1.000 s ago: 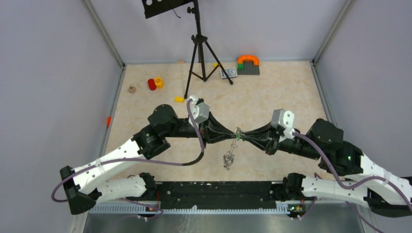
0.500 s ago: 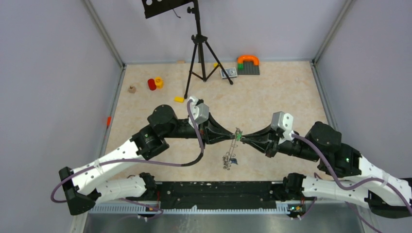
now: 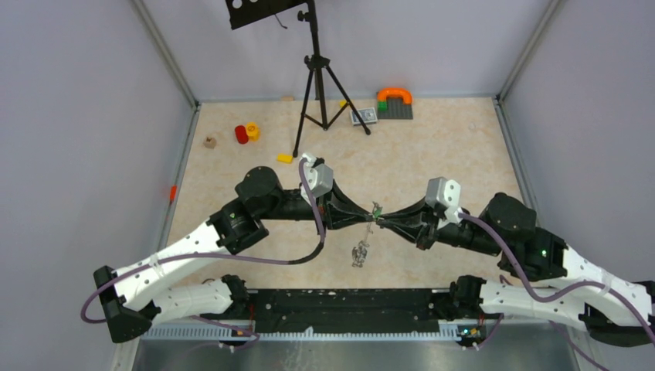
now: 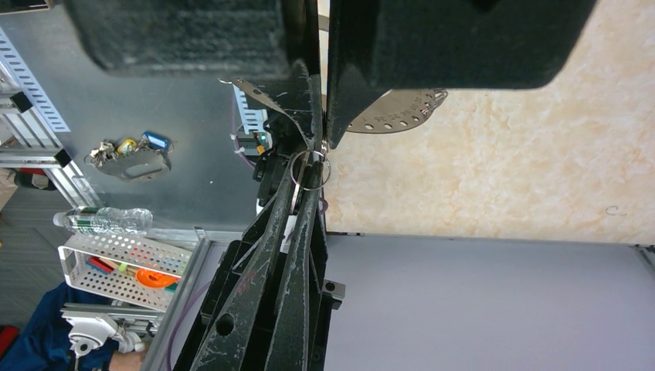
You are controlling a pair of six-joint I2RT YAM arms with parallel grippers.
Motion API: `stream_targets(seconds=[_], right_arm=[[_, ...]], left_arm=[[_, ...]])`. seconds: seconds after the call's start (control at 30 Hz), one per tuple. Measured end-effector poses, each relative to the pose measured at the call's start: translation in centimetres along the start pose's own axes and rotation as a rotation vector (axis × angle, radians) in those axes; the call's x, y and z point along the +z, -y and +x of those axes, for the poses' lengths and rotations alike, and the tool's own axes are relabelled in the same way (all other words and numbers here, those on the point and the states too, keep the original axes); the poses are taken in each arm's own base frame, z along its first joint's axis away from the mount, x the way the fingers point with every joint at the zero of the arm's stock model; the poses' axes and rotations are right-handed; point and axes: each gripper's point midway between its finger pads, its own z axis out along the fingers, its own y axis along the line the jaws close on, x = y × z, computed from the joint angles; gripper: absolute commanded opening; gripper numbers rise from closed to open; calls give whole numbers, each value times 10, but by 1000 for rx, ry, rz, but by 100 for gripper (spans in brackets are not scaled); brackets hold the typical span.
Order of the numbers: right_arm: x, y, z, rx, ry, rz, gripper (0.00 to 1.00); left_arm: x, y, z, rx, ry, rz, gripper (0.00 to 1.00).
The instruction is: Remove the keys from the keyring
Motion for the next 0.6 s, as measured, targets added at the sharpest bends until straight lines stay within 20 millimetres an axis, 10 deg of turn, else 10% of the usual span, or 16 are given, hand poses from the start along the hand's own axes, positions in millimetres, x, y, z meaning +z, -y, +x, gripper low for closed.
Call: stream_targets(seconds=[0.6], right_arm=[[3, 0, 17, 3, -37, 3, 0]], left_arm=[[-2, 2, -2, 4, 6, 1, 0]])
